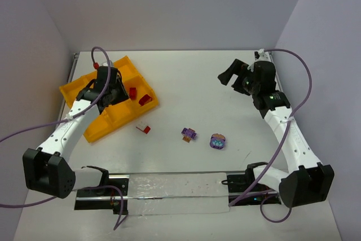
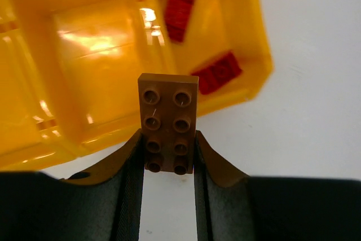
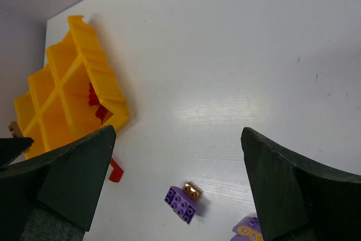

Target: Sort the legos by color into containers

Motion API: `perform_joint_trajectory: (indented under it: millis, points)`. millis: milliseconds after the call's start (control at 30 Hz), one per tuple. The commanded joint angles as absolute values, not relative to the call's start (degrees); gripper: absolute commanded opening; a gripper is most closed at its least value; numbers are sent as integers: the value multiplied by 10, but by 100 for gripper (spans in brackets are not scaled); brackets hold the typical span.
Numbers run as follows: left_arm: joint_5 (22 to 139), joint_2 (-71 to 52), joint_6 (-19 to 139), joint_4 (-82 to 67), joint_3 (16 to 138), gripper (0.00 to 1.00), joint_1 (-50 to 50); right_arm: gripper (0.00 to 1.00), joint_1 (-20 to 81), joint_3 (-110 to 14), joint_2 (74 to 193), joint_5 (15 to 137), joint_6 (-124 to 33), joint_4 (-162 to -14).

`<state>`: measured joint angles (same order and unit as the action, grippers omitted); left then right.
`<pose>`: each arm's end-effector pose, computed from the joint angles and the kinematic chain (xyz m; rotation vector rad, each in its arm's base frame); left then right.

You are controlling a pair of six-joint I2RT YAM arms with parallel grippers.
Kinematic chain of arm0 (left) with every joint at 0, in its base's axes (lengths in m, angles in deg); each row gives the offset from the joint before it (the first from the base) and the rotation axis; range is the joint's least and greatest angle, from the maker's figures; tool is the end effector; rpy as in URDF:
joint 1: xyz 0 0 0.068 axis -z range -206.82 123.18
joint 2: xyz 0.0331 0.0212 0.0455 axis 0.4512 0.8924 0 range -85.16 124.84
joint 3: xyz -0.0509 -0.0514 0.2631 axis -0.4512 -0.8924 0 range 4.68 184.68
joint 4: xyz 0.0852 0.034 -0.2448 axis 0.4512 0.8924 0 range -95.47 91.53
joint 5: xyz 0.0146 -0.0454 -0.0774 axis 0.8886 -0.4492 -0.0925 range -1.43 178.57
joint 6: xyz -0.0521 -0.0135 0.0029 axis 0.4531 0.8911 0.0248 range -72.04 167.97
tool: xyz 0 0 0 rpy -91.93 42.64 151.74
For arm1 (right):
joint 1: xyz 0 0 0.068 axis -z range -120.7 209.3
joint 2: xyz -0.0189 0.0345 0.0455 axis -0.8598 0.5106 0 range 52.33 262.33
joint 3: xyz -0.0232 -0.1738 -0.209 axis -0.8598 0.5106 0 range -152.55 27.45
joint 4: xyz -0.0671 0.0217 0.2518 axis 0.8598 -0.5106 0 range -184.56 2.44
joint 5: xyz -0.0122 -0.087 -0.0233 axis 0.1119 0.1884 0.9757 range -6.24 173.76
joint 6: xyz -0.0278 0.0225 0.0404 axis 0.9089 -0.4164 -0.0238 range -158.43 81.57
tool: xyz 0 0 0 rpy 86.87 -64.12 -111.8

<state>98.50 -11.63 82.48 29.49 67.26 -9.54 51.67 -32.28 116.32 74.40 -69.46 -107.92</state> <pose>0.2624 -0.0754 0.3008 -0.4371 2.3284 -0.2338 0.2492 0.0392 0.3469 0.3090 2.0210 0.5914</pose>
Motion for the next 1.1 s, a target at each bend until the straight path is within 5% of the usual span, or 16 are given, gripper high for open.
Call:
perform_joint_trajectory:
  millis: [0, 133, 233, 300, 367, 433, 800, 1067]
  points:
    - [1128, -78, 866, 343, 688, 0, -96, 100, 513, -344, 1196, 717, -674, -1109]
    - [1149, -57, 882, 304, 646, 0, -95, 100, 514, -330, 1191, 694, -661, -1112]
    - [1153, -51, 890, 276, 628, 14, -96, 100, 514, -311, 1170, 673, -661, -1084]
    - [1154, -39, 896, 277, 630, 34, -95, 100, 513, -312, 1168, 663, -660, -1082]
    - [1156, -32, 901, 272, 628, 79, -95, 100, 513, -315, 1169, 653, -658, -1087]
    - [1159, -32, 898, 272, 628, 96, -95, 100, 512, -316, 1169, 649, -656, -1091]
    - [1146, -105, 857, 292, 643, 99, -7, 100, 513, -307, 1147, 644, -652, -1096]
    - [1142, -119, 1100, 347, 575, 99, 128, 100, 512, -297, 1149, 626, -653, -1083]
